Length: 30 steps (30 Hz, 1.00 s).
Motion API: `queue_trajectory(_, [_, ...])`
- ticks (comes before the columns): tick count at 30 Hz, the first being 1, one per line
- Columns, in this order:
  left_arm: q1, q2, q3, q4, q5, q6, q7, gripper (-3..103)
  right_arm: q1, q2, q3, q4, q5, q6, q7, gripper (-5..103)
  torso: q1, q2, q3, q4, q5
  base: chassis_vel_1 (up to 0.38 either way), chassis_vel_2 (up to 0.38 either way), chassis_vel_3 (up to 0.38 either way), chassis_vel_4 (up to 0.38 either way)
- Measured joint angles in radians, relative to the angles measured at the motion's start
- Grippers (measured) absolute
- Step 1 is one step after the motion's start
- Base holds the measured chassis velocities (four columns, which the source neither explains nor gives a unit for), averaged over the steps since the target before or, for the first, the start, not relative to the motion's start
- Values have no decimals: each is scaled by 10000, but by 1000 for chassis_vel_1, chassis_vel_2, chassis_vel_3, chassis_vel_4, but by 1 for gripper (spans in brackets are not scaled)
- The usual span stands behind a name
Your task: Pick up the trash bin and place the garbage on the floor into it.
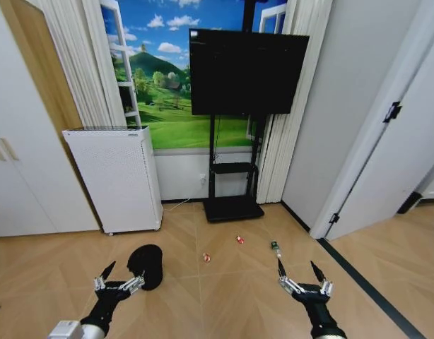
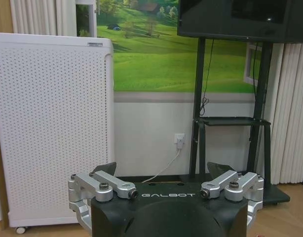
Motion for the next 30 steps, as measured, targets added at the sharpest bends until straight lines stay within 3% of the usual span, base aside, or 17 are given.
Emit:
queue_trajectory(2, [0, 0, 0, 0, -1, 0, 0, 100, -1, 0, 0, 0, 0, 0, 0, 100, 1, 0, 0, -2, -9, -346, 359, 391, -343])
queue_trajectory(5, [1, -1, 0, -1, 0, 0, 0, 100, 1, 0, 0, -1, 0, 0, 0, 100, 3, -2, 4, 8, 18, -331, 373, 328, -370])
queue_trajectory(7, [-1, 0, 0, 1, -1, 0, -1, 100, -2, 1, 0, 0, 0, 0, 1, 100, -1, 2, -1, -6, -15, -353, 343, 355, -359])
queue_trajectory(10, [2, 0, 0, 0, -1, 0, 0, 100, 1, 0, 0, -1, 0, 0, 0, 100, 3, -3, 4, 7, 20, -335, 315, 359, -359])
queue_trajectory(13, [0, 0, 0, 1, -1, 0, 0, 100, -1, 1, 0, 0, 0, 0, 1, 100, -2, 2, -2, -3, -15, -364, 359, 365, -347])
queue_trajectory(15, [2, -1, 0, 0, -1, 0, 0, 100, 1, -1, 1, -1, 1, 0, 0, 100, 0, -2, 4, 9, 20, -340, 335, 360, -378])
queue_trajectory(17, [2, 0, 0, 0, -1, 1, 0, 100, 1, -1, 0, -1, 0, 0, 0, 100, 0, -2, 4, 9, 20, -340, 335, 338, -378])
queue_trajectory(18, [0, 0, 0, 0, -1, 0, 0, 100, 0, 0, 0, -1, 0, 0, 1, 100, -2, 1, -1, 0, -9, -378, 344, 380, -348])
queue_trajectory(20, [0, 0, 0, 0, 0, 0, -1, 100, 0, 0, 0, 1, 0, 0, 0, 100, -1, 2, 0, 0, -16, -378, 344, 356, -348])
queue_trajectory(24, [1, -1, 0, -1, -1, 0, 0, 100, 1, -1, 0, -2, 1, 0, 1, 100, 2, -2, 4, 8, 23, -307, 336, 340, -323])
queue_trajectory(25, [0, 0, -1, 0, -1, 0, 0, 100, 0, 0, 0, -1, 0, 0, 1, 100, 0, 0, 1, -3, 0, -279, 290, 250, -277])
queue_trajectory(27, [-3, 1, 0, 0, 0, 0, -1, 100, 1, 0, 0, -1, 0, 0, 1, 100, 4, -3, 4, -7, -3, -233, 275, 218, -217])
queue_trajectory(28, [-2, 0, 0, -1, 0, 0, 0, 100, 2, -1, 0, -1, 0, 0, 0, 100, 7, -3, 5, 10, 15, -154, 160, 185, -84])
queue_trajectory(29, [-2, 0, 0, -1, 0, 0, 0, 100, 2, -1, 0, -1, 0, 0, 0, 100, 7, -3, 5, 10, 15, -154, 160, 185, -84])
queue_trajectory(30, [-2, 0, 0, 0, -1, 0, -1, 100, 2, 0, 0, 0, 0, 0, 1, 100, 9, -4, 5, -3, -6, -65, 66, 17, -84])
